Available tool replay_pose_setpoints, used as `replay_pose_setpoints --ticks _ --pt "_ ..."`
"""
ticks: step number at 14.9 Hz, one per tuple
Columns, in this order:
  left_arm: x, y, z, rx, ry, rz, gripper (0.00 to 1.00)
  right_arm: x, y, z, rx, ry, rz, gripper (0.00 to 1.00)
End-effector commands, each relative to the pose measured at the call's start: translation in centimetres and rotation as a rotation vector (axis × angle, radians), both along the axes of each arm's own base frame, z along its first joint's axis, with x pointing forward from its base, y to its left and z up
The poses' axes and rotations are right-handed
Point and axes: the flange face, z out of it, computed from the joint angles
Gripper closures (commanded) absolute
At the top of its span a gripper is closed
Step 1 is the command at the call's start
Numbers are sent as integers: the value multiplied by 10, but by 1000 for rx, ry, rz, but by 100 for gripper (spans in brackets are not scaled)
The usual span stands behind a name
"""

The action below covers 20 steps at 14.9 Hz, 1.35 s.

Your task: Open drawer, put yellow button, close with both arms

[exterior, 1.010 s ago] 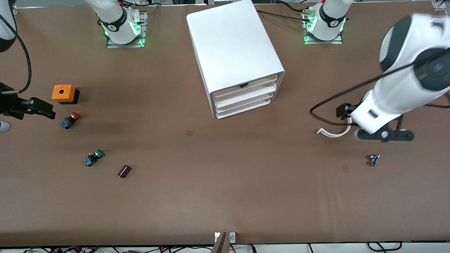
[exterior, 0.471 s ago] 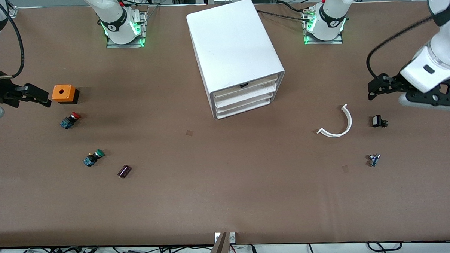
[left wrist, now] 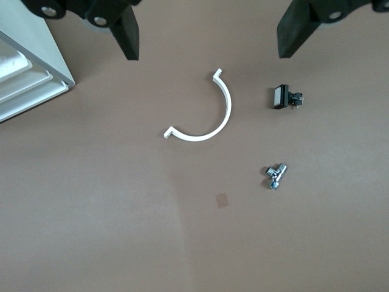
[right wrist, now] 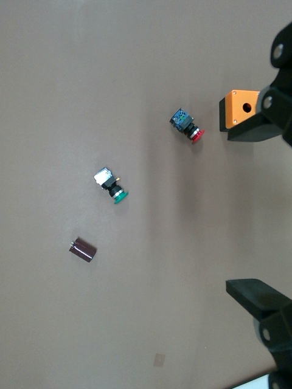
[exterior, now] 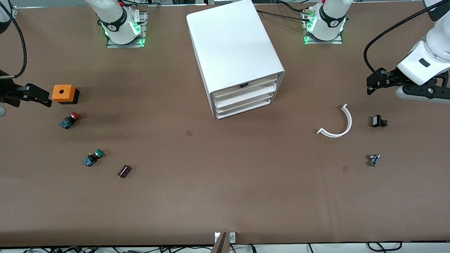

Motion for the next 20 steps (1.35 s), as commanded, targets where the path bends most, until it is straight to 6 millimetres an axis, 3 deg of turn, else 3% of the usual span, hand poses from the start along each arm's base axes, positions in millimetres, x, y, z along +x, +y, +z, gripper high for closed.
replay_pose_setpoints --ticks 1,3,20 --pt "-17 2 13 2 11 -14 0 -5 0 0 -11 -1 11 0" --pt "-16 1 16 14 9 -20 0 -6 -1 -10 -3 17 7 0" --pt "-17 -2 20 48 11 -32 0 -5 3 -5 -7 3 15 0"
